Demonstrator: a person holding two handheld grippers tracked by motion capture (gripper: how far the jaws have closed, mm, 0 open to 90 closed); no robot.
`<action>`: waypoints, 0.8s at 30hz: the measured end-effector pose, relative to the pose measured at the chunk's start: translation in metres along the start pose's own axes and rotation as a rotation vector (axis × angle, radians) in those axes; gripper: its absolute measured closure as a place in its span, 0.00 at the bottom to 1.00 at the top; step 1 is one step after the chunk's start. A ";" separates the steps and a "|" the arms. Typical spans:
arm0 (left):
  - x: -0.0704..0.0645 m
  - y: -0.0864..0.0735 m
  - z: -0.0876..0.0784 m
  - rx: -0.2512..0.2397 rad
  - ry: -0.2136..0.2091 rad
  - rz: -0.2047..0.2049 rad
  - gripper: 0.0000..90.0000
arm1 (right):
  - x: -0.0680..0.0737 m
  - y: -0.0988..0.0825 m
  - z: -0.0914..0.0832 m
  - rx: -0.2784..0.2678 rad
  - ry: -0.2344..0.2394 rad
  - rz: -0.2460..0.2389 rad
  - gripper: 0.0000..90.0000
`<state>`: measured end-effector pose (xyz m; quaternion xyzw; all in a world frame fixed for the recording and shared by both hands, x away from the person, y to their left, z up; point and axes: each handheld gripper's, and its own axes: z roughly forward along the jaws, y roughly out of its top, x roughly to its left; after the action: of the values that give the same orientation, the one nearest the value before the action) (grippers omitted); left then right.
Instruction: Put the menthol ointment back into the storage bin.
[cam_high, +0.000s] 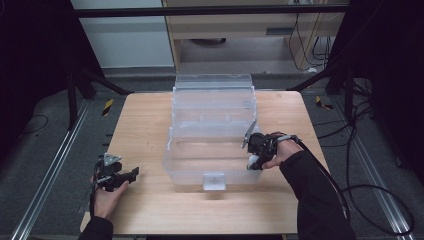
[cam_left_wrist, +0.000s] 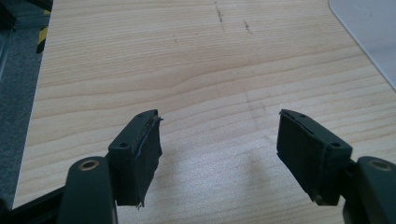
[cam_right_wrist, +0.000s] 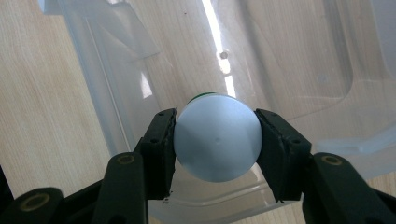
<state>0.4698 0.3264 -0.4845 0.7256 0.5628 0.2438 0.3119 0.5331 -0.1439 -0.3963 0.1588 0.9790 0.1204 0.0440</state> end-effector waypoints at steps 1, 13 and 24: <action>0.000 0.000 0.000 0.000 0.000 0.001 0.33 | 0.000 0.000 0.000 0.007 0.001 0.002 0.56; 0.000 0.000 0.000 0.000 0.000 0.001 0.33 | 0.000 -0.005 0.004 0.007 0.021 0.007 0.57; 0.000 0.000 -0.001 -0.003 0.001 -0.001 0.33 | 0.004 -0.005 -0.014 -0.082 -0.017 0.050 0.54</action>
<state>0.4695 0.3268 -0.4837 0.7248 0.5631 0.2446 0.3128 0.5264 -0.1509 -0.3842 0.1825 0.9685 0.1601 0.0556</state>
